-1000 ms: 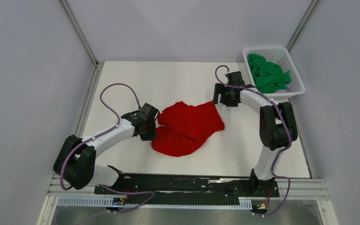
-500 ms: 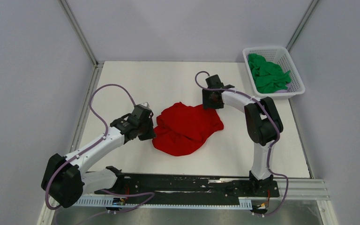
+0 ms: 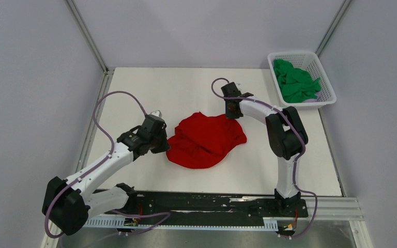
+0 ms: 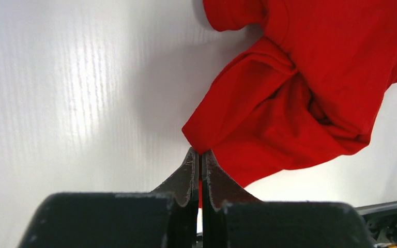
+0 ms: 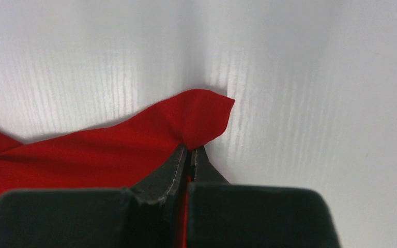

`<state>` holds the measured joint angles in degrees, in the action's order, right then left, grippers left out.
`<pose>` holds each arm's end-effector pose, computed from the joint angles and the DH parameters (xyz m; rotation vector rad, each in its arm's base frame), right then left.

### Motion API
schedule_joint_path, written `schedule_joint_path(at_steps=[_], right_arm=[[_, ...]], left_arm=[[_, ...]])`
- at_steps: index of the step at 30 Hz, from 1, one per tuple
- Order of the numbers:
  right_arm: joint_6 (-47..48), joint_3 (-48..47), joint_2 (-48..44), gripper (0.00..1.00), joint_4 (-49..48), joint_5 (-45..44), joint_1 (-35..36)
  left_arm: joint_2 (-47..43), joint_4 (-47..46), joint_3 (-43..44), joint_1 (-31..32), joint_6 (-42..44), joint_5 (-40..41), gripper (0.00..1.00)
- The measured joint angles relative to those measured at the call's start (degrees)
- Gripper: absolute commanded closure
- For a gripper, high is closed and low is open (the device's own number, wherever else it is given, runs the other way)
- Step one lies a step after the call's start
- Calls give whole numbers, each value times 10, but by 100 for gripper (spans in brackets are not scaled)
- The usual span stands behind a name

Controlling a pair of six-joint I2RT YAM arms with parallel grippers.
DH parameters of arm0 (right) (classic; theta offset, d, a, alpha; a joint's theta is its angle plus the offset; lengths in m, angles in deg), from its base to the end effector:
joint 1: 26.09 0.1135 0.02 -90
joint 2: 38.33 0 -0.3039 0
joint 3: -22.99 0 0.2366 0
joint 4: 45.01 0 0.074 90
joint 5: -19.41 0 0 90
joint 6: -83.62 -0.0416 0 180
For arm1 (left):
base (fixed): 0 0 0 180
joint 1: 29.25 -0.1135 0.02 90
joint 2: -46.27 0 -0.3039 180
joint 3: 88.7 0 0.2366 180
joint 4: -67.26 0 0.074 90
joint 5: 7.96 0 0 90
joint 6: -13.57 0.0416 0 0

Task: Fold and stack the t-shirts
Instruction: Flatten out the tshirt

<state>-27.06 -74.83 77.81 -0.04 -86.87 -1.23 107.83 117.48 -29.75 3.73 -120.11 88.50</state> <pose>0.3948 0.1701 0.2102 -0.0066 2.6048 -0.1041 0.1546 -0.0948 0.2780 -0.2841 2.5184 -0.4162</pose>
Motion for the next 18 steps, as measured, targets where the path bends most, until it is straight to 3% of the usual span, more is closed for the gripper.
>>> schedule_joint_path(at_steps=[5, 11, 18], right_arm=[[-7, -10, -48, 100, 7, -12, -60], [6, -25, -191, 100, 7, -8, -148], [56, -67, -358, 100, -50, 4, -148]], left_arm=[[-22, 33, 93, 0, 32, 80, 100], [-69, 10, 191, -5, 95, 186, 100], [-120, -90, 257, -5, 196, 250, 100]])
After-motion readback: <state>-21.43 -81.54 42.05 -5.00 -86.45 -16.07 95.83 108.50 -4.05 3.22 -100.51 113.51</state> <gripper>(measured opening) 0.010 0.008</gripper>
